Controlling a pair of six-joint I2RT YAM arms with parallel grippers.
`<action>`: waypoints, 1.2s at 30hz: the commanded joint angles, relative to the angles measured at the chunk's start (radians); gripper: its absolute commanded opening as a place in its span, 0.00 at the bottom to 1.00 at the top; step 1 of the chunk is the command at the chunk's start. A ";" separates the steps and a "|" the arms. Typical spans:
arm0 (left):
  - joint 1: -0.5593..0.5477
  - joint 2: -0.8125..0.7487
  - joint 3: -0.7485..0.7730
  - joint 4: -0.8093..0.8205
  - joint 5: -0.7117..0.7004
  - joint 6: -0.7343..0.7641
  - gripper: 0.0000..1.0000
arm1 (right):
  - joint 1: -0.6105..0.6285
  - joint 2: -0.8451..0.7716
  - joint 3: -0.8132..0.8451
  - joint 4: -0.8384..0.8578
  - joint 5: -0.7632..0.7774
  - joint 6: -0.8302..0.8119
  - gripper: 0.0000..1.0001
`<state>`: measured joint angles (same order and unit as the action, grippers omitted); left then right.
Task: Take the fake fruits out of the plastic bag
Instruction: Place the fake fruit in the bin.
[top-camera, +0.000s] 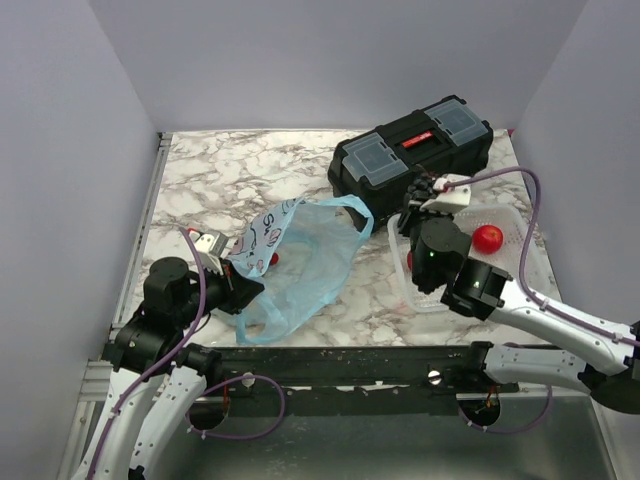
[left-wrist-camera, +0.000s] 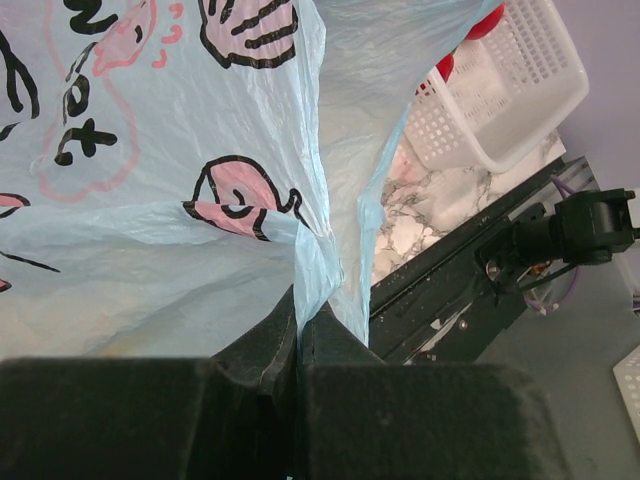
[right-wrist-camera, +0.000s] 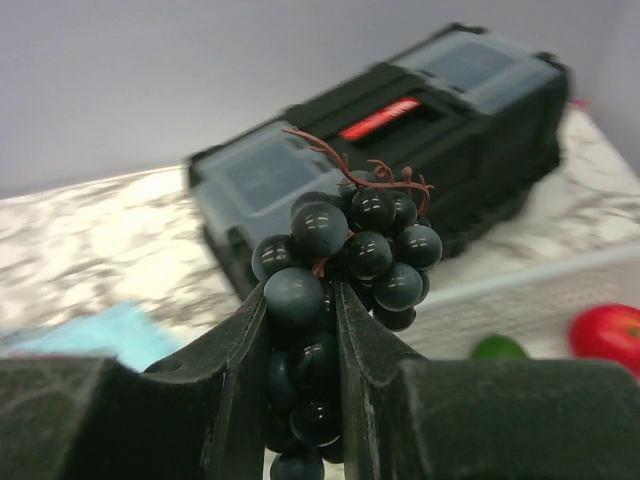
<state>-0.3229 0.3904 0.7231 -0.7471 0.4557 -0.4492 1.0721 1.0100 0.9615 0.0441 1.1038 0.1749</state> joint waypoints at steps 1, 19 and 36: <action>-0.004 0.008 -0.005 -0.001 0.002 0.006 0.00 | -0.186 -0.014 0.055 -0.263 0.106 0.157 0.01; -0.004 0.002 -0.003 -0.003 0.000 0.007 0.00 | -0.850 0.081 -0.154 -0.469 -0.603 0.580 0.01; -0.004 -0.006 -0.004 -0.003 -0.001 0.007 0.00 | -0.907 0.217 -0.235 -0.338 -0.621 0.543 0.16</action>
<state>-0.3229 0.3897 0.7231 -0.7471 0.4557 -0.4492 0.1745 1.2194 0.7345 -0.3565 0.4728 0.7246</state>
